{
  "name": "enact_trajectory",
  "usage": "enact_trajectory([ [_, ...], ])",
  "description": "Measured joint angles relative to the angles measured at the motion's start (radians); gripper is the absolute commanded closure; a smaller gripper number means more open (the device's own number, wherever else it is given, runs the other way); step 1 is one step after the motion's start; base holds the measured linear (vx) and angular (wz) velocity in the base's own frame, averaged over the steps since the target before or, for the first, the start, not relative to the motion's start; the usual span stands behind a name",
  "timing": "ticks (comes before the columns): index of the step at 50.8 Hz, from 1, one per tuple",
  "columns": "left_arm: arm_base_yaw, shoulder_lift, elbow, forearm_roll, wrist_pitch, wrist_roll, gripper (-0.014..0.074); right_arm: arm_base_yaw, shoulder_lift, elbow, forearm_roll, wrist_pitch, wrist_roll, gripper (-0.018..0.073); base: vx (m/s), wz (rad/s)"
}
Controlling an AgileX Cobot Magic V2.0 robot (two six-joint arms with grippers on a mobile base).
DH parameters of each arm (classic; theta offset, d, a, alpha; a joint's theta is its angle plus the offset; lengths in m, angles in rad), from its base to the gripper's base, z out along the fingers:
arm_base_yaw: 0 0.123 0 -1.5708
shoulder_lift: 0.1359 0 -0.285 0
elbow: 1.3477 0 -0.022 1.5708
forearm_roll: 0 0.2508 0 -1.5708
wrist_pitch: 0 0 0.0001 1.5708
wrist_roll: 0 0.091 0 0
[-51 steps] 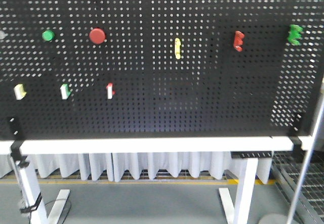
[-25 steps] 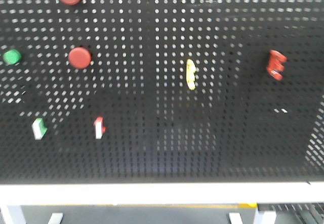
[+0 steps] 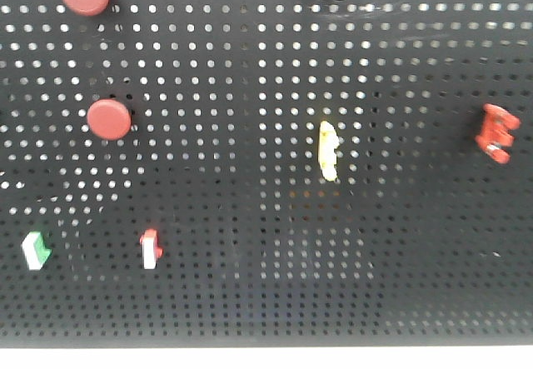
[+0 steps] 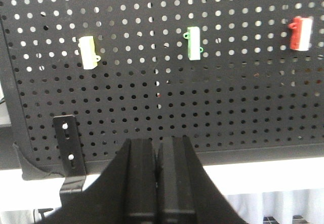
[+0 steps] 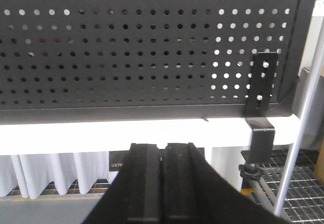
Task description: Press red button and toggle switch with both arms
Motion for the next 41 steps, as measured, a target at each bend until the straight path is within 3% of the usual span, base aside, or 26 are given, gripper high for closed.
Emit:
enact_trajectory([
  [41,0.0,0.0,0.0,0.0,-0.002,0.0,0.0594,0.0,0.0,0.0,0.001,-0.01,0.0,0.0559,0.01,0.0],
])
